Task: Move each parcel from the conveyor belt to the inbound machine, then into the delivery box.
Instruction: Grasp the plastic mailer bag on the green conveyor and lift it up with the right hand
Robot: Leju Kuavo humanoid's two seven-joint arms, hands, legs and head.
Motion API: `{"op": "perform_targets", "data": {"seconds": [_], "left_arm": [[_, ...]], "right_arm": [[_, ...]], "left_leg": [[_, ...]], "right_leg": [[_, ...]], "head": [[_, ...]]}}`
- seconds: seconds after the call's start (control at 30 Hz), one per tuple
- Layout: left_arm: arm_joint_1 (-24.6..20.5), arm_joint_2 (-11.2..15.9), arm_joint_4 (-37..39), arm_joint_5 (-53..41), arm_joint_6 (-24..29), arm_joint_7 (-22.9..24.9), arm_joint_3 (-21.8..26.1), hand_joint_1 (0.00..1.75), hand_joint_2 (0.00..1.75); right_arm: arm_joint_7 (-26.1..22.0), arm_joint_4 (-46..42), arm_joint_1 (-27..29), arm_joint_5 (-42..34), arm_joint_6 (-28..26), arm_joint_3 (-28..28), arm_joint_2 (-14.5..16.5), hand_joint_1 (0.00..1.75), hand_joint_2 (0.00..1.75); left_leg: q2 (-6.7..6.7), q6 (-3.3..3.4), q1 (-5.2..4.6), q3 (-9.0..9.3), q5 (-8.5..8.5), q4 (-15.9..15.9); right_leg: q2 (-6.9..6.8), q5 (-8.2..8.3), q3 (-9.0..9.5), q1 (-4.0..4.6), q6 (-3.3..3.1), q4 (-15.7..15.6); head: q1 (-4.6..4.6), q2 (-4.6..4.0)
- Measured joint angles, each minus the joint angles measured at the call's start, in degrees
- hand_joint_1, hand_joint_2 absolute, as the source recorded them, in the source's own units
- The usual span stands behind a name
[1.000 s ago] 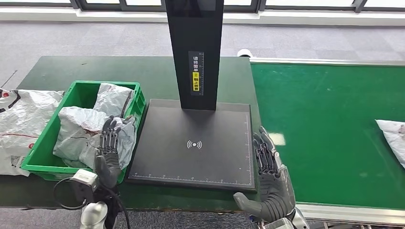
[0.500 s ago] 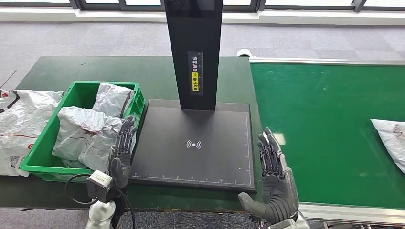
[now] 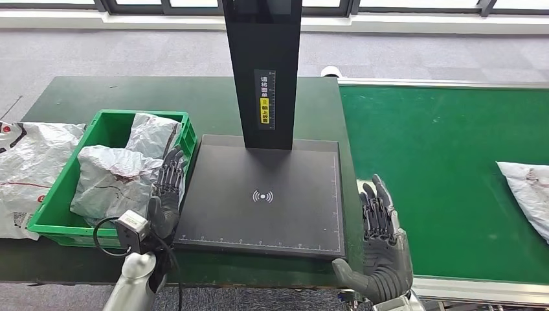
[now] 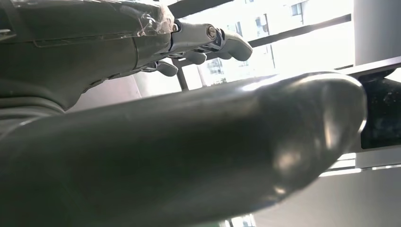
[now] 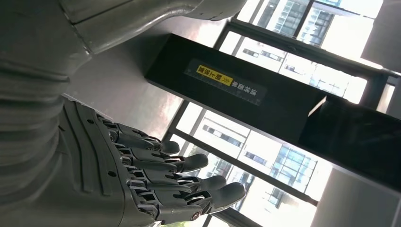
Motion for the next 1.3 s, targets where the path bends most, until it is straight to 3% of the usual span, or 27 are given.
{"op": "perform_targets", "data": {"seconds": [0.17,0.6,1.1,1.3], "left_arm": [[-1.05,0.22,1.27,-0.65,0.96,-0.02,-2.73,0.00,0.00],[-1.67,1.48,2.77,0.15,0.24,-0.02,-3.72,0.00,0.00],[2.37,-0.98,-1.18,-3.55,0.49,-0.02,-4.03,0.00,0.00],[3.64,-2.36,-2.87,-7.48,-1.67,-0.02,-3.65,0.00,0.00]], "right_arm": [[-0.10,-0.47,0.99,0.47,0.24,-0.32,-0.12,0.00,1.75],[-0.19,-0.76,1.28,0.61,0.58,-0.43,-0.12,0.00,1.75],[-0.24,-3.21,2.86,2.13,0.79,-1.31,-0.12,0.00,1.75],[-0.27,-3.43,2.84,2.91,2.04,-1.36,0.20,0.00,1.75]], "left_leg": [[0.00,-0.01,0.00,-0.02,-0.02,0.00],[0.00,-0.03,0.01,-0.01,-0.03,0.00],[0.00,-0.01,0.00,-0.01,-0.06,0.00],[0.00,-0.02,0.00,-0.01,-0.06,0.00]], "right_leg": [[0.00,-0.01,-0.01,-0.01,0.01,-0.01],[0.02,-0.01,-0.01,0.01,0.00,0.01],[0.02,-0.02,0.00,0.00,0.02,-0.01],[0.01,-0.02,0.03,0.00,0.02,0.00]], "head": [[0.00,0.00],[0.00,0.00],[0.00,0.00],[0.00,0.00]]}}
